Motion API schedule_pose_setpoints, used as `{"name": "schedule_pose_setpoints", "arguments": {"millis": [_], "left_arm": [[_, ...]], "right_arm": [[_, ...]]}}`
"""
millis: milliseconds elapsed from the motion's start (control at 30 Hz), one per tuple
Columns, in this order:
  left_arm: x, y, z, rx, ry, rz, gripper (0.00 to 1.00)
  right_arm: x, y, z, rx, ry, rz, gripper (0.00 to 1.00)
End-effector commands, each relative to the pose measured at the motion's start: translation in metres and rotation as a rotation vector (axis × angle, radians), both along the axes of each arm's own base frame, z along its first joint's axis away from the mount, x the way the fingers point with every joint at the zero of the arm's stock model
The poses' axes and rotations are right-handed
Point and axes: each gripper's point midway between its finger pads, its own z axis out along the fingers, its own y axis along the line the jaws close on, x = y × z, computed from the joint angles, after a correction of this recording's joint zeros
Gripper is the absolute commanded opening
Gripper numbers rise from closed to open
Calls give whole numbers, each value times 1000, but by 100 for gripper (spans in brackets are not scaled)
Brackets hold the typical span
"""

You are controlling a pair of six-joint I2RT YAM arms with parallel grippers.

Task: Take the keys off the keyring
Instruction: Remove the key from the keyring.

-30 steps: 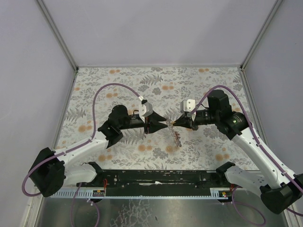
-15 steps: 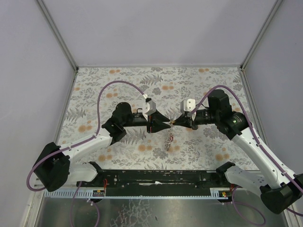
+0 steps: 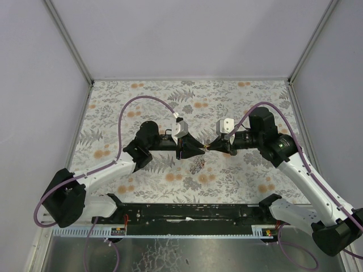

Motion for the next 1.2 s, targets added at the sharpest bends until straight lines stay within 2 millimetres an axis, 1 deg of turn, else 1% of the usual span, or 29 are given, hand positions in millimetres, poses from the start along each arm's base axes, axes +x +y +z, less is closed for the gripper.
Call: {"name": "schedule_pose_setpoints", "arguments": {"millis": [0,233,367,500,900,1167], "left_arm": [[-1,-3,11,-19,-15,-31,26],[-2,-3,12,-20,-7,-41,23],[-4,-2,13,-22,0,-48,16],[-4,-3,14,-27,9,-46,13],[-2,-6,18,-53,39,-46,15],[-4,-8,19,-64,57,-61,16]], "right_arm": [[0,5,29,67,-75,30,0],[1,4,27,62,-76,24,0],[5,3,24,49,-78,6,0],[8,3,22,41,-79,-6,0],[12,3,20,38,-82,-26,0],[14,2,17,30,-84,-35,0]]}}
